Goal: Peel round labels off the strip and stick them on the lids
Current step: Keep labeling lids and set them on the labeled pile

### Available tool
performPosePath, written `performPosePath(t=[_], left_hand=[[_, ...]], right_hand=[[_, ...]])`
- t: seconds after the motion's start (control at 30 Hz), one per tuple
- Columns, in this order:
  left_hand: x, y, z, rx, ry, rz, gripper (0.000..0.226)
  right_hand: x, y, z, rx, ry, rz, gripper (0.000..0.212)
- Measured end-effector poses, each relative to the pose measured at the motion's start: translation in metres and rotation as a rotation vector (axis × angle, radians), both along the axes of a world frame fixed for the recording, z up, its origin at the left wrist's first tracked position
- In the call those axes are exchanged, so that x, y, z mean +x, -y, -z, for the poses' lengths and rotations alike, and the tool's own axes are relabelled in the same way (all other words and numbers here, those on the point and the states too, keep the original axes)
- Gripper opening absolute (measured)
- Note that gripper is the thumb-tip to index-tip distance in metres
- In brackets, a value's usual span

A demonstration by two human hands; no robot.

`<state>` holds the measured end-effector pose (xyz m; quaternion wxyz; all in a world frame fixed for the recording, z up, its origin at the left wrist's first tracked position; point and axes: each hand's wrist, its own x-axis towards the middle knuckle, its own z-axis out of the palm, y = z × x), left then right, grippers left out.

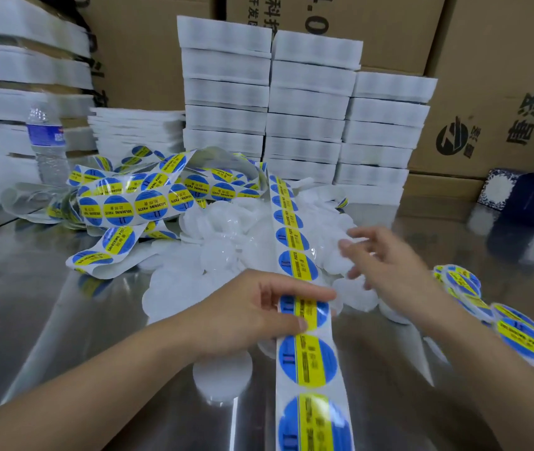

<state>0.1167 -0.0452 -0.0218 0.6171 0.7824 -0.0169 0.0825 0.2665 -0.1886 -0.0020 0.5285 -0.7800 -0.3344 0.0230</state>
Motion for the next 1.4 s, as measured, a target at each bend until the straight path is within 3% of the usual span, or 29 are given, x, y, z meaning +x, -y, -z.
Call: performPosePath(t=[0.2, 0.27, 0.37, 0.5, 0.67, 0.8, 0.97, 1.4], left_hand=[[-0.006, 0.001, -0.004, 0.075, -0.12, 0.312, 0.045], [-0.004, 0.002, -0.003, 0.061, -0.115, 0.231, 0.042], [0.002, -0.001, 0.002, 0.075, -0.034, -0.093, 0.046], [0.007, -0.006, -0.001, -0.014, -0.02, -0.358, 0.038], [0.01, -0.012, -0.003, -0.176, -0.027, -0.546, 0.033], [0.01, -0.019, -0.005, -0.232, -0.031, -0.618, 0.032], [0.01, -0.02, -0.005, -0.213, -0.037, -0.643, 0.03], [0.011, -0.019, -0.004, -0.246, -0.063, -0.652, 0.028]], right_hand=[[-0.015, -0.013, 0.014, 0.009, -0.261, -0.283, 0.039], [-0.017, -0.015, 0.016, 0.08, -0.311, -0.329, 0.039], [-0.02, -0.015, 0.014, 0.14, -0.348, -0.319, 0.03], [-0.028, -0.011, 0.008, 0.061, -0.349, -0.387, 0.011], [-0.032, -0.004, 0.002, -0.015, -0.307, -0.474, 0.026], [-0.031, -0.001, 0.001, -0.088, -0.292, -0.557, 0.013], [-0.034, -0.001, 0.0, -0.167, -0.265, -0.579, 0.022], [-0.035, -0.001, -0.003, -0.123, -0.194, -0.518, 0.021]])
